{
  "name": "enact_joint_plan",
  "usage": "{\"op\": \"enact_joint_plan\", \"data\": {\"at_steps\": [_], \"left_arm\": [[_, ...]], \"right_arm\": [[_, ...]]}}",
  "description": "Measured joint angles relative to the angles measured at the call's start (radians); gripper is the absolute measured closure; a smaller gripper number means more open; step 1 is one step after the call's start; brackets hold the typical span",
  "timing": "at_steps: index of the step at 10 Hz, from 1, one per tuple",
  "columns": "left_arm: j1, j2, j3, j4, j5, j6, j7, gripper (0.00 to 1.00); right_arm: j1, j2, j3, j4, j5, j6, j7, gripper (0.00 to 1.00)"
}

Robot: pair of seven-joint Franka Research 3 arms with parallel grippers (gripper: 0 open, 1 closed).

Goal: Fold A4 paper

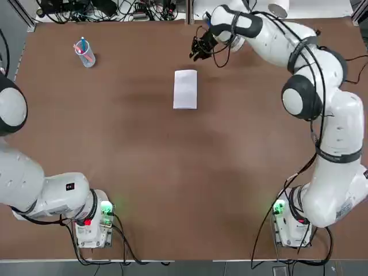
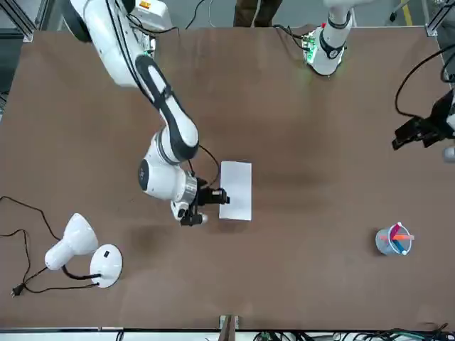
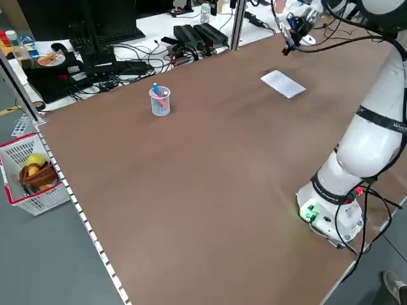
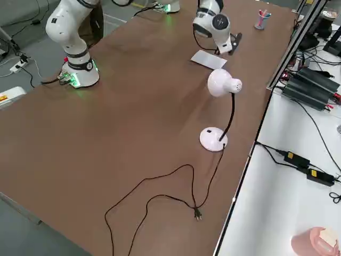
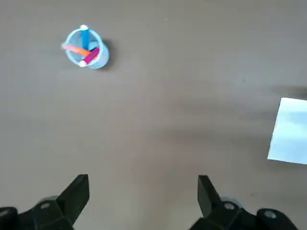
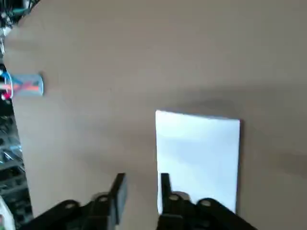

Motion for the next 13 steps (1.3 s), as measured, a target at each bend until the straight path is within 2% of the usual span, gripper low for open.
{"op": "enact_joint_plan", "data": {"at_steps": [2,4,5,6,8,10,13], "left_arm": [[-0.002,-0.035,0.007,0.006,-0.005,-0.016,0.0,0.0],[-0.005,-0.035,0.006,0.0,-0.005,-0.016,0.0,0.0],[-0.005,-0.033,0.006,-0.003,-0.005,-0.015,0.0,0.0],[-0.005,-0.033,0.006,-0.004,-0.005,-0.015,0.0,0.0],[-0.005,-0.033,0.007,-0.004,-0.005,-0.014,0.0,0.0],[-0.004,-0.033,0.008,-0.004,-0.005,-0.013,0.0,0.0],[-0.004,-0.032,0.008,-0.004,-0.005,-0.013,0.0,0.0]], "right_arm": [[0.002,-0.144,-0.095,-0.043,-0.143,-0.227,0.003,0.47],[-0.043,-0.303,-0.115,-0.118,-0.351,-0.322,0.009,0.18],[-0.086,-0.389,-0.109,-0.167,-0.452,-0.352,0.009,0.08],[-0.144,-0.464,-0.093,-0.204,-0.545,-0.396,0.009,0.07],[-0.269,-0.566,-0.076,-0.213,-0.673,-0.503,0.007,0.01],[-0.394,-0.625,-0.076,-0.194,-0.705,-0.571,0.0,0.01],[-0.492,-0.637,-0.077,-0.057,-0.736,-0.765,-0.001,0.01]]}}
